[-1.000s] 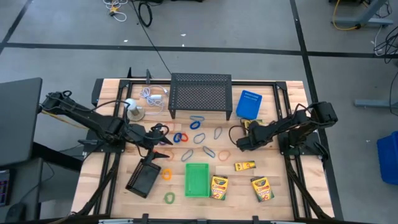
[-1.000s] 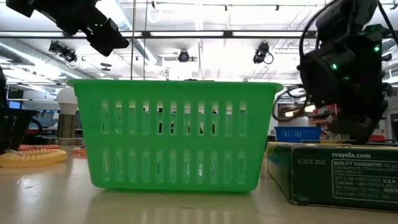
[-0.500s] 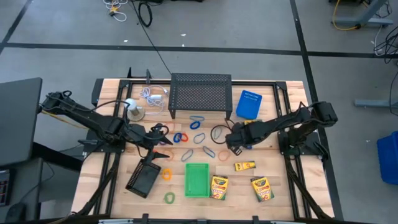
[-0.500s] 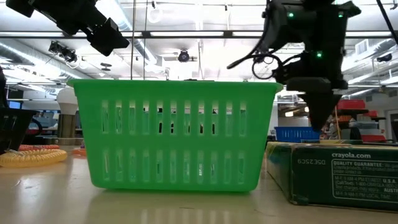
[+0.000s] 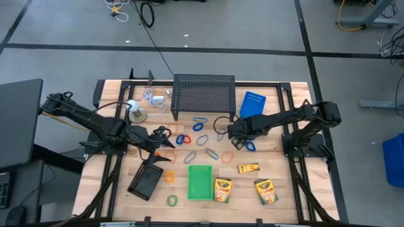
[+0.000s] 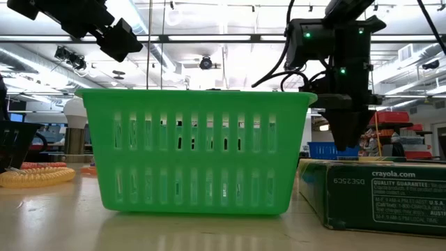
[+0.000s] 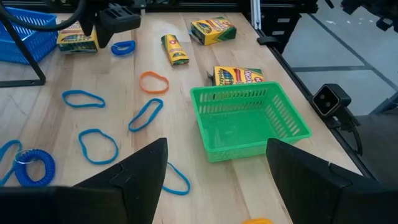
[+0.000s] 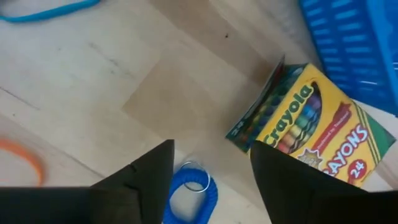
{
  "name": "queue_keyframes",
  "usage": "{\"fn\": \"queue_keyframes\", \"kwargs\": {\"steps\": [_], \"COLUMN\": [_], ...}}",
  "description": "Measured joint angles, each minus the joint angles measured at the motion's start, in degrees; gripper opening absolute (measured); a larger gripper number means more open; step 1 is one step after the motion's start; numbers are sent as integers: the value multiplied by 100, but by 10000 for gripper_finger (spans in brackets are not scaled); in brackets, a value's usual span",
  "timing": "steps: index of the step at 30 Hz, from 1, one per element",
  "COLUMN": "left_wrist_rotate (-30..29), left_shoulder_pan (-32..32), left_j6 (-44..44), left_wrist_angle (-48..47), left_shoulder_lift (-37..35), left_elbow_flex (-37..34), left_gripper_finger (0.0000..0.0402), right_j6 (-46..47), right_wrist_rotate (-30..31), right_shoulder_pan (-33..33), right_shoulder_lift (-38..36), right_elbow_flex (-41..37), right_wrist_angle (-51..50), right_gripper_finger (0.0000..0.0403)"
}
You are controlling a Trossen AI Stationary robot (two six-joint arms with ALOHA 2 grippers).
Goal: Pick & Place Office Desk Supplies
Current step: Put the crayon box into the green bin
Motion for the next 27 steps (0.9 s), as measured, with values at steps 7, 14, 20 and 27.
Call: {"fn": "queue_keyframes", "kwargs": {"steps": [7,14,20,27], "left_wrist_rotate": [2,2,46,46], "left_shoulder_pan": [0,-1,0,0], "left_j6": [-22,-28,-48,-46], "left_wrist_angle": [0,-3,-13,-15], "left_shoulder_lift": [0,-2,-2,-2], "left_elbow_flex": [0,-7,-7,-7], "left_gripper_finger": [283,283,283,283], "right_j6": [-99,-224,-247,-132], "right_wrist_rotate": [89,169,276,393], "right_shoulder_pan": [-124,-98,-100,-105], "right_shoulder_lift": [156,483,687,787], "right_elbow_flex": [-1,2,0,2], "right_wrist_angle": [-2,40,53,-64], "right_gripper_finger": [201,174,176,176]}}
